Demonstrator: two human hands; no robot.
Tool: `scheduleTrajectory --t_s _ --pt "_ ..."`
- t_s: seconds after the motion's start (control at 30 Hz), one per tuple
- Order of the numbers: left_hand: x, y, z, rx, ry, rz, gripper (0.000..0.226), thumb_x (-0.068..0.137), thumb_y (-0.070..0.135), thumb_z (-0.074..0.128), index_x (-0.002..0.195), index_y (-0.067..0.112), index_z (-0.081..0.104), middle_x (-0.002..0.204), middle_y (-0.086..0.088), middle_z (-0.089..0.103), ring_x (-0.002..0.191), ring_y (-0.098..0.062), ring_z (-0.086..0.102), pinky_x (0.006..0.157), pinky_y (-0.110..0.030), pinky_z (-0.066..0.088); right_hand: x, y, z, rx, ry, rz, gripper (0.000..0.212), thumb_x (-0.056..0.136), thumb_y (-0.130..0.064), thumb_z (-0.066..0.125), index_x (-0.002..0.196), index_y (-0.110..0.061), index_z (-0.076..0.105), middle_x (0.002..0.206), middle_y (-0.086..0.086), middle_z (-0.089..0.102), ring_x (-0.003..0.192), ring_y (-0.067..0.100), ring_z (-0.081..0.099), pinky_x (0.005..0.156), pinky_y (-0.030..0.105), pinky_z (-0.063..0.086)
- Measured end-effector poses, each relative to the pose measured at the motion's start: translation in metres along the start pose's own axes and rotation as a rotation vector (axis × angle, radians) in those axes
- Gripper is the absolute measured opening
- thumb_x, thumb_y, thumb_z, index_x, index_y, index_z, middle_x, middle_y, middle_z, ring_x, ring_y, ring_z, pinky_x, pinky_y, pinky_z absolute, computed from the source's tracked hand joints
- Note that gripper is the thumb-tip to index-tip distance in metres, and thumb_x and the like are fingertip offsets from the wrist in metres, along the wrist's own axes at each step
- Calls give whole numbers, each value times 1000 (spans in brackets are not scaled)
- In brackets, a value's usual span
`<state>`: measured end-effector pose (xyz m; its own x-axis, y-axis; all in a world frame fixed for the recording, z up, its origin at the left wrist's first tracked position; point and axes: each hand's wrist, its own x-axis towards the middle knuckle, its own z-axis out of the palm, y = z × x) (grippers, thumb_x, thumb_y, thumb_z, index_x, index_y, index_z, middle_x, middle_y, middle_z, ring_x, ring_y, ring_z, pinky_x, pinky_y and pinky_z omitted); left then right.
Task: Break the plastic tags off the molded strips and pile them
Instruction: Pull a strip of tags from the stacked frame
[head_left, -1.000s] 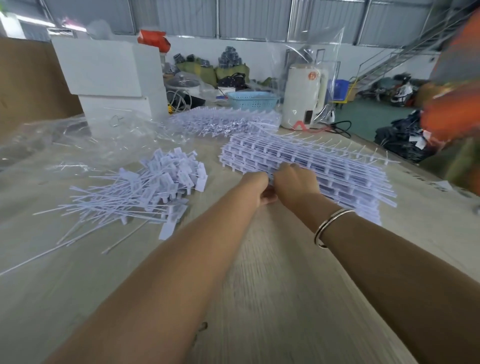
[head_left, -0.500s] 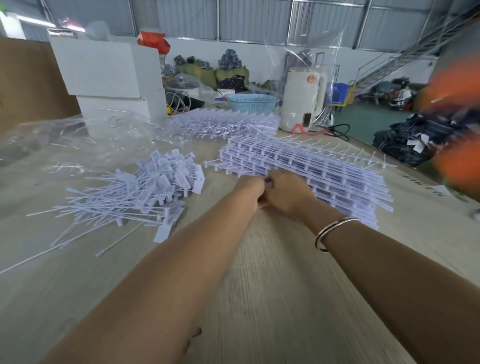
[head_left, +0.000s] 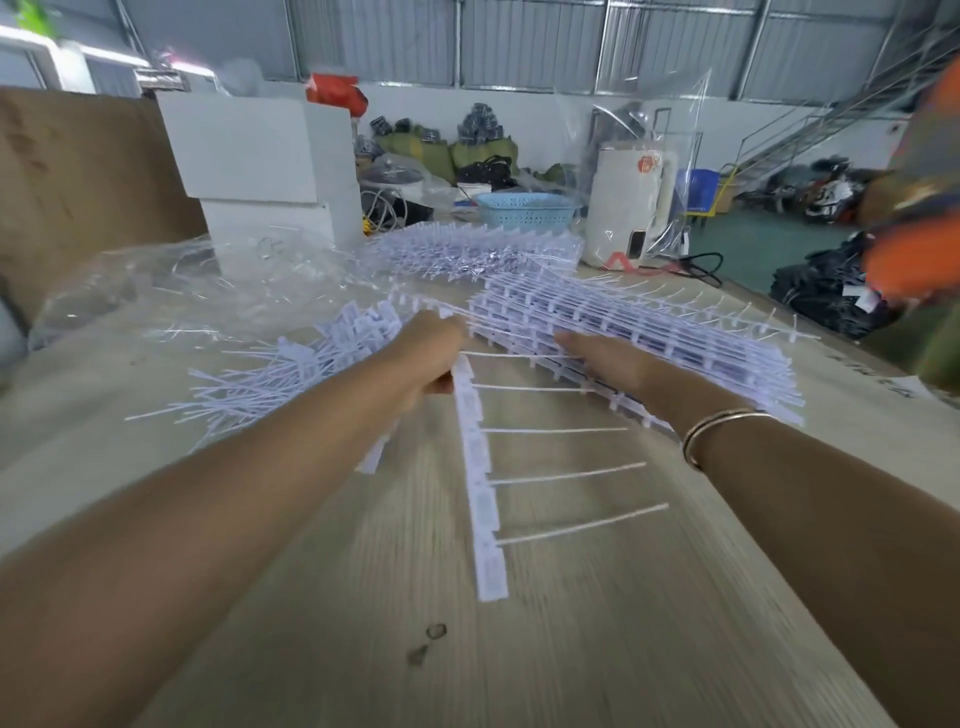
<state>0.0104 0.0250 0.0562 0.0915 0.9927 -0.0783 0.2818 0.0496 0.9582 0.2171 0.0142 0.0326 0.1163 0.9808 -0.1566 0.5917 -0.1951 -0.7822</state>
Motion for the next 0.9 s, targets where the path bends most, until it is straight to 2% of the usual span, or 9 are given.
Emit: scheduleTrajectory --t_s 0.13,0.27,0.37,0.47,0.53,0.63,0.73,0.83,0.9 --pt "-11 11 -44 294 -47 201 30 98 26 43 74 15 56 76 -9 53 70 -22 50 61 -25 39 -4 -7 7 18 208 -87 40 97 -38 42 111 -7 62 113 14 63 101 29 59 92 37 44" --pt "-20 9 -88 391 -342 268 35 99 30 40 78 12 61 56 -1 45 39 -10 43 49 -18 39 -7 -11 1 277 510 -241 24 95 -13 43 101 -9 66 81 2 60 59 14 52 59 29 47" --pt "-24 -1 -95 554 -488 261 35 98 33 40 82 16 65 50 5 47 44 -12 43 51 -18 39 -17 -26 6 13 654 -503 19 95 -14 48 102 -15 66 90 -3 55 70 9 50 63 21 38" --pt "-31 -11 -78 687 -489 350 30 96 41 42 86 30 68 76 5 59 67 -8 54 66 -17 41 -34 -50 35 -201 384 -739 21 96 -20 50 111 -16 64 103 -8 56 94 6 51 77 13 36" --pt "-36 -17 -64 569 -482 403 24 94 41 47 96 29 67 86 -4 63 75 -11 60 70 -22 46 -42 -56 59 -331 188 -767 26 98 -27 45 112 -18 64 97 -8 61 89 8 54 76 12 38" --pt "-43 -25 -61 381 -472 366 23 92 39 53 109 25 57 77 3 62 58 -1 59 52 -16 45 -49 -48 71 -406 188 -682 33 99 -33 39 80 -23 65 66 -10 57 66 15 52 64 28 33" --pt "-46 -37 -82 427 -564 291 33 92 41 50 122 28 47 97 11 64 71 -6 67 59 -20 51 -50 -30 61 -456 172 -525 49 98 -42 39 60 -20 60 50 -6 50 52 14 50 56 29 34" --pt "-46 -50 -113 569 -527 246 43 86 54 47 106 19 62 98 -1 70 82 -13 68 71 -21 53 -51 -17 53 -447 162 -412 56 96 -49 36 57 -13 54 49 0 46 46 17 46 55 29 40" --pt "-45 -57 -128 539 -495 194 39 88 48 51 90 12 65 83 -2 72 69 -16 69 62 -23 52 -50 -12 50 -449 175 -359 54 96 -49 35 55 -15 48 52 2 45 48 19 45 56 31 41"
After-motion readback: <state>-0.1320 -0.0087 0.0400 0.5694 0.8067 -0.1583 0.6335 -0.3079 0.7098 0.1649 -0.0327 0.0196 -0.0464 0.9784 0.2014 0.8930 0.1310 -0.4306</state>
